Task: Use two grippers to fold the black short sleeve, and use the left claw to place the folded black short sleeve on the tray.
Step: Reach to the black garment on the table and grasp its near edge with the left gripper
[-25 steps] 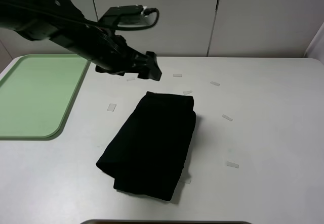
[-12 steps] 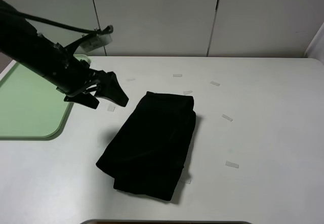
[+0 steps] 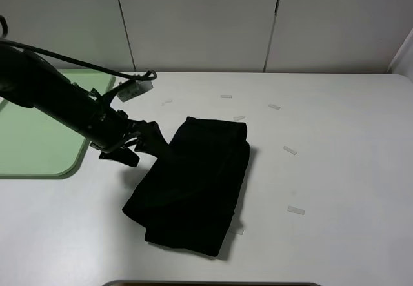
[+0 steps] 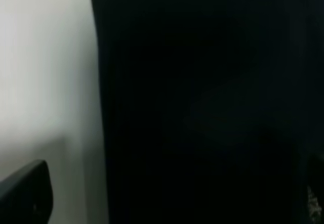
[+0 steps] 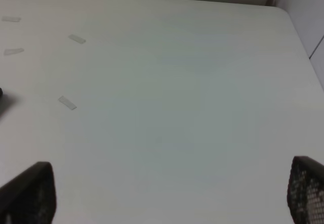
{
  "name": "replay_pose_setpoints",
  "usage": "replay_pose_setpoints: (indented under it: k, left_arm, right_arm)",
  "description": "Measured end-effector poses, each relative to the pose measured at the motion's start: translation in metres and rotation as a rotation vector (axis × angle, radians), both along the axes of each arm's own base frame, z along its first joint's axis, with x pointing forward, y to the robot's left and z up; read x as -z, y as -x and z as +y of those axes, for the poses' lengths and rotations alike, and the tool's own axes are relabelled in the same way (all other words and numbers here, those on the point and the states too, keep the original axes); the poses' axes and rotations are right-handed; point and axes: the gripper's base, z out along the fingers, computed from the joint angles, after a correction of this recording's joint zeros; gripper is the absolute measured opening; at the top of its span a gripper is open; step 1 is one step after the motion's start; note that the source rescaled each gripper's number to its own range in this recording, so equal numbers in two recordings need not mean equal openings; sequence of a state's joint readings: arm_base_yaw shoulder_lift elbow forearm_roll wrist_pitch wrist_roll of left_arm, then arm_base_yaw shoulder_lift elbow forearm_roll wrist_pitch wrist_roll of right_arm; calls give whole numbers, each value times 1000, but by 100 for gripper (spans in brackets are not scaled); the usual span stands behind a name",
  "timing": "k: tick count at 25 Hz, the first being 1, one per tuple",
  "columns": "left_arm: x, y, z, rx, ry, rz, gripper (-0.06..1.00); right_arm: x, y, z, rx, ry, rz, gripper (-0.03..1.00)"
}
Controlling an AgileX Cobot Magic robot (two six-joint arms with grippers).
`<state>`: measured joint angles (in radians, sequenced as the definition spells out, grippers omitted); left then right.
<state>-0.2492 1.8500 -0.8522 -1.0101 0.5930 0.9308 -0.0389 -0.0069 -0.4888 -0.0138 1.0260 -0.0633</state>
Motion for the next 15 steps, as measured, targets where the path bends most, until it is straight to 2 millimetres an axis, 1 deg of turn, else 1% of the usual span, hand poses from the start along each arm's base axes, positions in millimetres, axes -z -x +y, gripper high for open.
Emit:
replay_pose_setpoints:
  k: [4,6,7,8,9,11,13,15]
  left_arm:
    - [19,-1,0,1,-11,49,96]
    - [26,-1,-2,23,-9,37,92]
    - [29,-3,-7,46,7,0,87]
    - [29,-3,-7,46,7,0,87]
    - [30,-3,-14,59,33,-31,85]
    - [32,-3,-22,58,54,-49,83]
    - [37,-2,-30,47,77,-50,82]
    - [41,0,-37,38,82,-40,78]
  right_arm:
    - [0,0,0,0,0,0,100]
    - [0,0,0,0,0,0,100]
    - [0,0,0,0,0,0,100]
    - [0,0,0,0,0,0,100]
    - [0,0,0,0,0,0,100]
    - [0,0,0,0,0,0,100]
    - [0,0,0,0,0,0,100]
    - [0,0,0,0,0,0,100]
